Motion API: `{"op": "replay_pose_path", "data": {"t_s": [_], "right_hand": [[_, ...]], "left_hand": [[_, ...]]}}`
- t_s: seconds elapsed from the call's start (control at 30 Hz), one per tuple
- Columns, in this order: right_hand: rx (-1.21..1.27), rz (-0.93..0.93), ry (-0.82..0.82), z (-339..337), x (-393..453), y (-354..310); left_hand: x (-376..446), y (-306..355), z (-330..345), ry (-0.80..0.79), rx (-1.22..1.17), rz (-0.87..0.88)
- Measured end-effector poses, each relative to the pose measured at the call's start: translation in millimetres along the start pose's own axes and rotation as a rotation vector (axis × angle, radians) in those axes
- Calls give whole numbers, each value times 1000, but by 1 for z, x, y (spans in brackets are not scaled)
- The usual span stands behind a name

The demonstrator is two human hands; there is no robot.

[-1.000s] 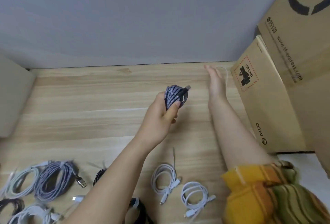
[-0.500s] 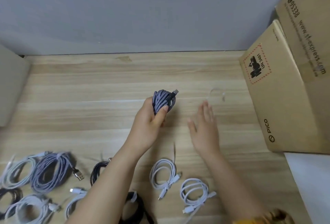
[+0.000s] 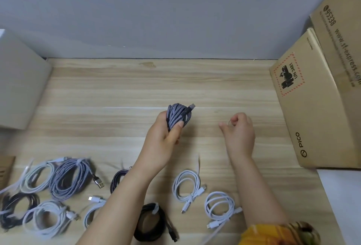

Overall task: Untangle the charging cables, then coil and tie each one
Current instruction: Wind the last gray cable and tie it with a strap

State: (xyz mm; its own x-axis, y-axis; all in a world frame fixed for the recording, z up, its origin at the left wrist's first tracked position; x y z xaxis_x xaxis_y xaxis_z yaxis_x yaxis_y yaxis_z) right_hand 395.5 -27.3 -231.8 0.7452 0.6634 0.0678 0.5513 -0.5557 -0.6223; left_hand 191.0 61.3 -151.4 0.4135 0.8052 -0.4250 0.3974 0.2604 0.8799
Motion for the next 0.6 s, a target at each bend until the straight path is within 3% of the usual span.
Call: {"op": "replay_pose_path", "data": {"t_s": [0.13, 0.27, 0.37, 0.6], "right_hand": [[38, 60, -82, 10, 5, 7], [25, -65, -220, 9, -3, -15], [212, -167, -122, -23, -20, -54], [713, -70, 73, -83, -74, -110]], "left_hand": [[-2, 0, -3, 10, 17, 3], [-7, 0, -7, 21, 10, 1], [-15, 4, -10, 27, 29, 33], [-48, 24, -15, 7, -11, 165]]}}
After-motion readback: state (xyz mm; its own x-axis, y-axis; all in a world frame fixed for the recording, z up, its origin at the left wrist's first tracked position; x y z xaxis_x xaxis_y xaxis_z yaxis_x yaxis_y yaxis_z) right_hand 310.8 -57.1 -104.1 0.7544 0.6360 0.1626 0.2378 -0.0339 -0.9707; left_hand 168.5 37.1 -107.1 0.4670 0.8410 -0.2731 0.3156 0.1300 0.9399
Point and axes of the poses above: each hand's wrist, its own x-axis towards the middle knuckle, its own z-axis out of the palm, y = z × x, the point moved 6 cm from there along x, towards the middle knuckle, and after that the axes turned 12 degrees about -z, right-handed, at the moved point
